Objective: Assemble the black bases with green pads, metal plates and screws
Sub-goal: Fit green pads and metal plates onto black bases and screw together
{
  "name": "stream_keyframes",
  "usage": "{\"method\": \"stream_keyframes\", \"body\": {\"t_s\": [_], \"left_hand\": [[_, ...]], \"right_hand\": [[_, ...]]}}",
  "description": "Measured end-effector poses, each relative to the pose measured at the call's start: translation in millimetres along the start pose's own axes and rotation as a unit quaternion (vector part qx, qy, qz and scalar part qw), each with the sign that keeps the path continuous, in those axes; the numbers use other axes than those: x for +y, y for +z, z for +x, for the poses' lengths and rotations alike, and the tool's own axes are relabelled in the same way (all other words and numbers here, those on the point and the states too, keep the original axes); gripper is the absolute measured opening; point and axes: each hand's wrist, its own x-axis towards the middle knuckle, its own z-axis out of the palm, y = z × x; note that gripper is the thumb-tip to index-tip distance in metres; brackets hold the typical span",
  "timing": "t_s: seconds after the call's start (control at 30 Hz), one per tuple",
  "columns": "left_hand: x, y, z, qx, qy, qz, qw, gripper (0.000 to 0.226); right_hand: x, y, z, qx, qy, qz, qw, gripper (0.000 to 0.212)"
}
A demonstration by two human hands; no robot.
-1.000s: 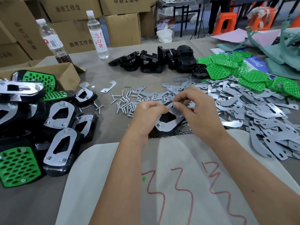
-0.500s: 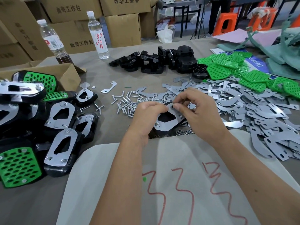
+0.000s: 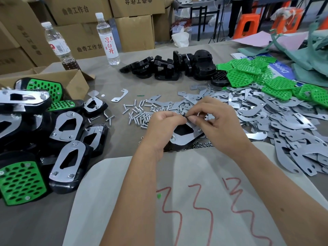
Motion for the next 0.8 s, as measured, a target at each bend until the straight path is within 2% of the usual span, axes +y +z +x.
{"method": "stream_keyframes", "body": {"t_s": [0.17, 0.33, 0.6, 0.7, 0.8], "left_hand": [[1.0, 1.0, -0.9, -0.005, 0.006, -0.01, 1.0, 0.021], [1.3, 1.3, -0.4, 0.012, -0.001, -0.017, 1.0, 0.01], [1.6, 2.6, -1.8, 0.006, 0.004, -0.003, 1.0, 0.008], [2.2, 3.3, -2.6, 0.002, 0.002, -0.004, 1.0, 0.016], [1.6, 2.5, -2.4, 0.006, -0.004, -0.007, 1.0, 0.013]], "right_hand": [[-1.0, 1.3, -1.2, 0.031, 0.013, 0.021, 0.999, 0.011], [-0.8, 1.0, -1.3, 0.105, 0.034, -0.004, 0.994, 0.011], [-2.2, 2.1, -3.3, 0.074, 0.066, 0.04, 0.994, 0.017], [-2.6, 0.8, -2.6, 0.056, 0.068, 0.043, 0.995, 0.024], [-1.2, 1.0, -1.2, 0.028, 0.076, 0.056, 0.995, 0.02]]}}
